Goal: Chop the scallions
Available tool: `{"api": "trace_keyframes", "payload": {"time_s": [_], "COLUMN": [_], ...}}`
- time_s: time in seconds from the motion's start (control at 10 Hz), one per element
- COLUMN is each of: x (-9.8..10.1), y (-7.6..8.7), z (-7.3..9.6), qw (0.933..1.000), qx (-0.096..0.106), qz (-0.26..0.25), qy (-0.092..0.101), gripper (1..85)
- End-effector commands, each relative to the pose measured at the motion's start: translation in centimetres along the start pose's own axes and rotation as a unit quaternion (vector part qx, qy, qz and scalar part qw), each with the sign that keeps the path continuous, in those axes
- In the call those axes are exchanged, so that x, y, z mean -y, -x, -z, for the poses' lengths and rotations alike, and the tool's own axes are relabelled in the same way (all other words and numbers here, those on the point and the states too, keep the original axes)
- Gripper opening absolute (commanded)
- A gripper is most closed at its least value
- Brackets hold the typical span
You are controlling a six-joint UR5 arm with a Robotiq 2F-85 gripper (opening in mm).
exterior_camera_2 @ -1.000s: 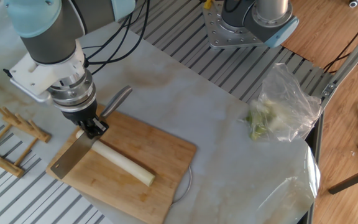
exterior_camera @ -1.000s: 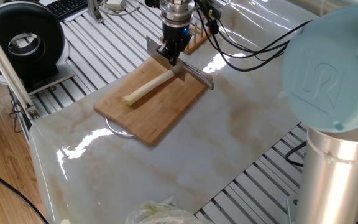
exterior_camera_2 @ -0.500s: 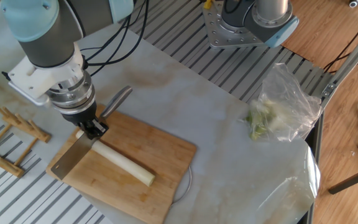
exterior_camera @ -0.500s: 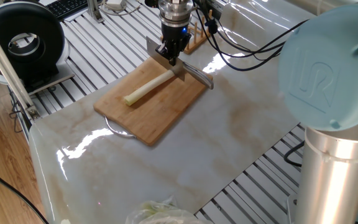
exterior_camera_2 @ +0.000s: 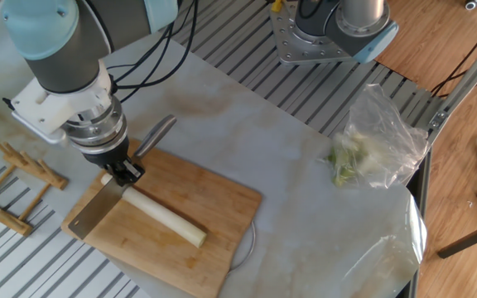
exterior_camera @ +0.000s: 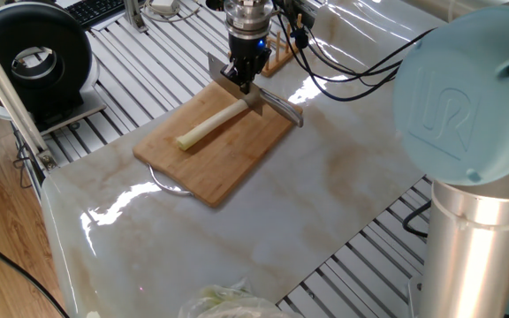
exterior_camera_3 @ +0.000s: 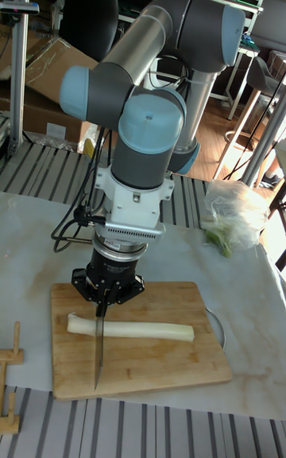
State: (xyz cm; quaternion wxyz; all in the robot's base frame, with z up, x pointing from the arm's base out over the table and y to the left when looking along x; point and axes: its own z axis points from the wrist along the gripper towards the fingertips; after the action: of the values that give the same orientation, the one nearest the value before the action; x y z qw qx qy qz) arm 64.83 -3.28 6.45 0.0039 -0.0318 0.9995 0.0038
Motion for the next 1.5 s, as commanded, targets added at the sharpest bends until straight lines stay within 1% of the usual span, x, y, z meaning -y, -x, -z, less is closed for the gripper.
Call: {"api": "trace_keyframes", "payload": {"time_s": [0.0, 0.2, 0.6, 1.4], "x": [-0.24, -0.21, -0.23, -0.16], "y": [0.03, -0.08, 0.03, 0.91], "z": [-0.17, -0.12, -0.16, -0.26], "qw": [1.0, 1.0, 1.0, 1.0], "qx": [-0.002, -0.006, -0.005, -0.003], "qz": [-0.002, -0.002, 0.001, 0.004], "qy": [0.004, 0.002, 0.004, 0.007], "gripper": [1.3, 1.3, 1.3, 1.3]}}
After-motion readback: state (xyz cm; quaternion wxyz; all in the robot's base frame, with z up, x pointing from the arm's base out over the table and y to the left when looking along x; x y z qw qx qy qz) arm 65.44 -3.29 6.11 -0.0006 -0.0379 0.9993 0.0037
